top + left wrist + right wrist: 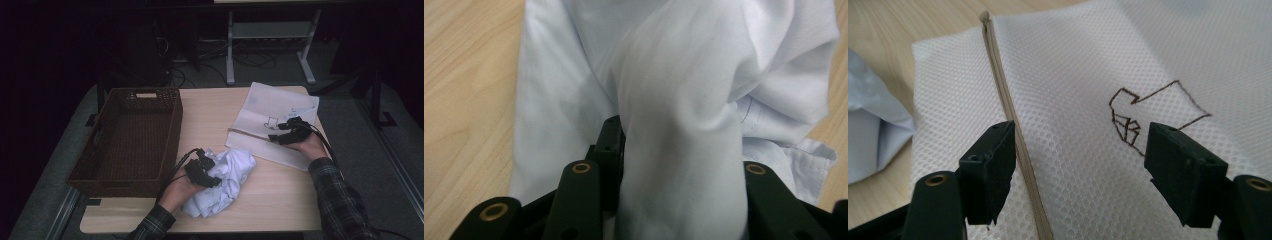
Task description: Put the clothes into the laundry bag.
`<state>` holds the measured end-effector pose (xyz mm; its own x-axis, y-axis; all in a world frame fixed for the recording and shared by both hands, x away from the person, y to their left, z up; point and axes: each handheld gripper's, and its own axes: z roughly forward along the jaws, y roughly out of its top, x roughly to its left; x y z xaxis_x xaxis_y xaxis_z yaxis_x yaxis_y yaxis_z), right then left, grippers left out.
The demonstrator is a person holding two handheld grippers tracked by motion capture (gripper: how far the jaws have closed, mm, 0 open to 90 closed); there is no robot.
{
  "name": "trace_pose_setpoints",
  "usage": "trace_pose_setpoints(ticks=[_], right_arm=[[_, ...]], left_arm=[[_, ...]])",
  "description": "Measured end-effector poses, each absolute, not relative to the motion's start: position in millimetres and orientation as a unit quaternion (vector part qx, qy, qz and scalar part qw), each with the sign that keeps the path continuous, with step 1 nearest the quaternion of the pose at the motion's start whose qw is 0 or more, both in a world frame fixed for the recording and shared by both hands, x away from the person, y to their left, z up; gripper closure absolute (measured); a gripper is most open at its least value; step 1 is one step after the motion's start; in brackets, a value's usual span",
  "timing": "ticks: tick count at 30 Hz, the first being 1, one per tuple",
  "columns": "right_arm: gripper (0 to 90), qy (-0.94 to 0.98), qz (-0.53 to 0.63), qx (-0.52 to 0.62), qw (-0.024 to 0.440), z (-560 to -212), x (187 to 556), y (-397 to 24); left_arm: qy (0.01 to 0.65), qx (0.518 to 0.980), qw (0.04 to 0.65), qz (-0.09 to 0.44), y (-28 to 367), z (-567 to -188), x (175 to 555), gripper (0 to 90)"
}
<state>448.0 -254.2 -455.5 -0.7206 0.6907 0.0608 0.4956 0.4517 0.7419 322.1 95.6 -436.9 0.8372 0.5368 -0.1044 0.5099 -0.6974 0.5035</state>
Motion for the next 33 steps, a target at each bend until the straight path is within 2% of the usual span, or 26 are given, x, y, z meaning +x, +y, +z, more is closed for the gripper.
trace_pose_setpoints(ticks=[7,16,18,23,29,33], right_arm=[[35.1,0.846,0.374,0.363,0.114,-465,453,-255],[38.5,0.855,0.354,0.360,0.118,-474,453,-250],[45.3,0.855,0.351,0.361,0.125,-474,452,-251],[55.0,0.852,0.349,0.364,0.141,-474,451,-252],[77.4,0.852,0.351,0.363,0.140,-473,447,-249],[85.1,0.855,0.346,0.360,0.142,-471,444,-246]], left_arm=[[0.285,0.920,0.267,0.026,96,-437,322,61.7],[0.285,0.920,0.268,0.026,96,-437,322,61.8],[0.285,0.920,0.268,0.026,96,-437,322,61.8],[0.285,0.920,0.268,0.027,96,-438,322,61.8],[0.285,0.920,0.267,0.028,96,-437,321,61.9],[0.285,0.920,0.266,0.029,96,-438,321,61.9]])
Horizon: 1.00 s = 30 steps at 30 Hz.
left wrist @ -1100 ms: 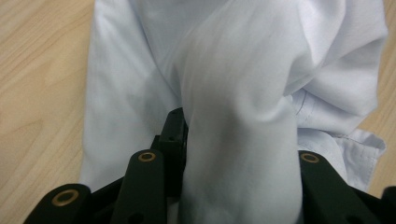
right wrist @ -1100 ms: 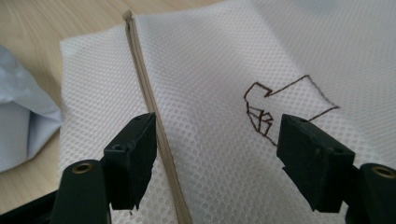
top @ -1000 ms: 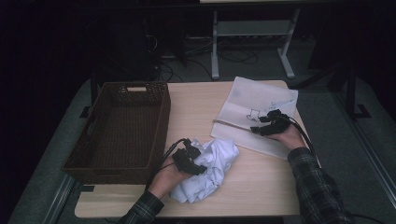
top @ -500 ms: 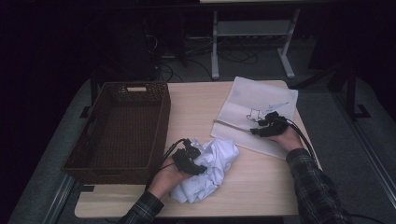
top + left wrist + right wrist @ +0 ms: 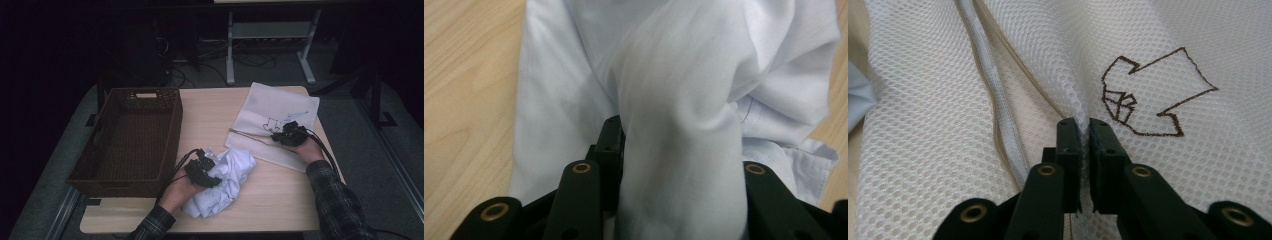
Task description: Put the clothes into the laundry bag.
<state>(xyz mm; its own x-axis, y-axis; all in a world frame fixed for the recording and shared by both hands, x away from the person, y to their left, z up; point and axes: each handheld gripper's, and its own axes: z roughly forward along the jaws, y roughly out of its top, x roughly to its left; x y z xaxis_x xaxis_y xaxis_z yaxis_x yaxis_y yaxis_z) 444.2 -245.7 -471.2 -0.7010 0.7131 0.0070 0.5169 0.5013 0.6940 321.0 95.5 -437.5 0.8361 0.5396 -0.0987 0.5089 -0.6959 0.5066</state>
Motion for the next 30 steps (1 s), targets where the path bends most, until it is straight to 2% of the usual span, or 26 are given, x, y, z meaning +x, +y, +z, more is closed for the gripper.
trace_pose_setpoints(ticks=[6,30], right_arm=[[86.1,0.851,0.357,0.364,0.127,-466,440,-241],[86.0,0.818,0.403,0.383,0.147,-419,409,-247]], left_arm=[[0.285,0.921,0.266,0.028,95,-437,321,62.0],[0.288,0.920,0.264,0.025,95,-437,323,63.6]])
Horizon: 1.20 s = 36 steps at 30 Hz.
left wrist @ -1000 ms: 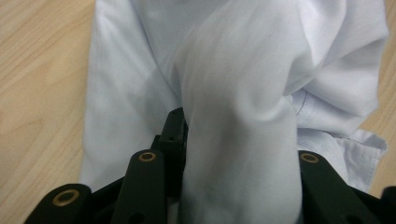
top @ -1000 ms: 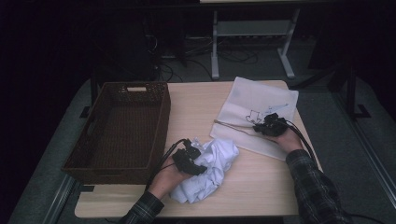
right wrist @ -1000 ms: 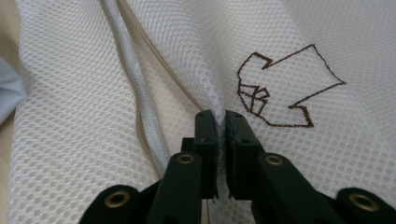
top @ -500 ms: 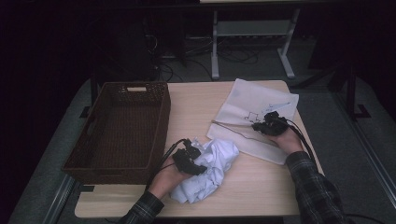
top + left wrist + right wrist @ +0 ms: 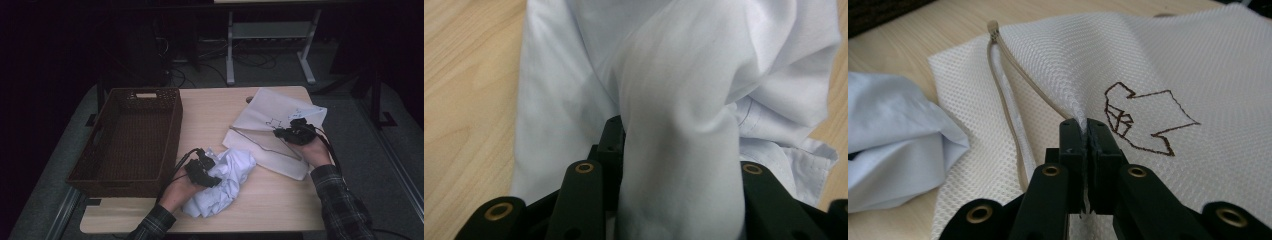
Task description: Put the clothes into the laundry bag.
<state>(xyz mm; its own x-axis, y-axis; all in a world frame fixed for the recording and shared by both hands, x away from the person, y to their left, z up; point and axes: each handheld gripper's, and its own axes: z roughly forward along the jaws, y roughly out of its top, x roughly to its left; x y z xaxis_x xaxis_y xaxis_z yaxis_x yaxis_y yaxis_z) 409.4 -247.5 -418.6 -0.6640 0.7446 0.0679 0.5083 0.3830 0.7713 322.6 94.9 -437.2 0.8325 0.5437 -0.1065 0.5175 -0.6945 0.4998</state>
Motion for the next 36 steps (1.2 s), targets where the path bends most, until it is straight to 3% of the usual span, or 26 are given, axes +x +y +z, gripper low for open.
trace_pose_setpoints(ticks=[9,14,36], right_arm=[[86.1,0.808,0.421,0.378,0.163,-396,400,-252],[86.2,0.808,0.427,0.365,0.176,-384,395,-248],[86.4,0.818,0.407,0.379,0.149,-397,385,-242]], left_arm=[[0.289,0.920,0.263,0.024,95,-437,323,64.3],[0.279,0.924,0.259,0.039,94,-434,321,68.9],[0.237,0.923,0.299,0.056,89,-402,309,72.2]])
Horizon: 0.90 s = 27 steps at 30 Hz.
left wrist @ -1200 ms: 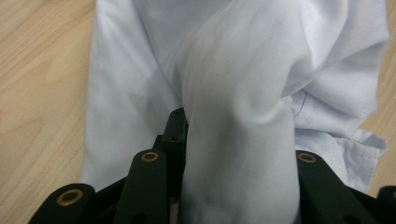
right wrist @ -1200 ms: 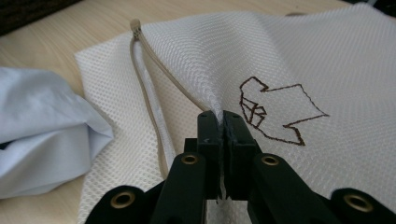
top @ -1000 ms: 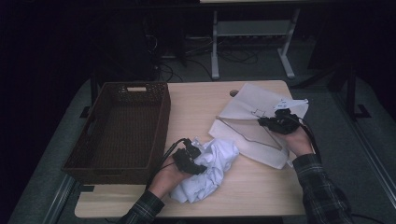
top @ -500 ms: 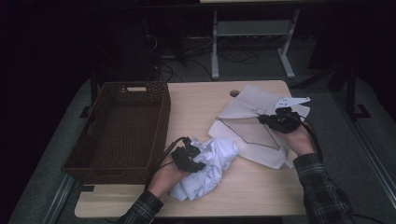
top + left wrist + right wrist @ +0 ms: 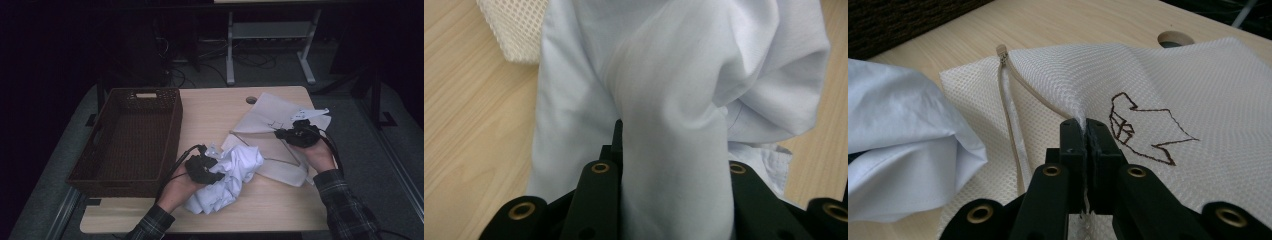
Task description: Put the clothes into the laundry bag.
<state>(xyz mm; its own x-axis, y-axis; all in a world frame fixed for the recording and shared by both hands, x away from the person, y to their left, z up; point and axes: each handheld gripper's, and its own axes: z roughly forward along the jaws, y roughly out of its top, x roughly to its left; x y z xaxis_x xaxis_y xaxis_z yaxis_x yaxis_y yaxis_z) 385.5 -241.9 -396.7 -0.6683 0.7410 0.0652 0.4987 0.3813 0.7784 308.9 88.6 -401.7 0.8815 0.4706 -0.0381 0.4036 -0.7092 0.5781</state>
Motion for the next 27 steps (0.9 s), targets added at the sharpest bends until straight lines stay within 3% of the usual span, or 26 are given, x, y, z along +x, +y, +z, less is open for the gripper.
trace_pose_setpoints(ticks=[15,27], right_arm=[[86.3,0.826,0.422,0.351,0.130,-393,359,-218],[86.4,0.832,0.435,0.326,0.110,-391,352,-203]], left_arm=[[0.212,0.925,0.309,0.057,80,-394,301,72.1],[0.231,0.926,0.290,0.070,79,-409,312,72.1]])
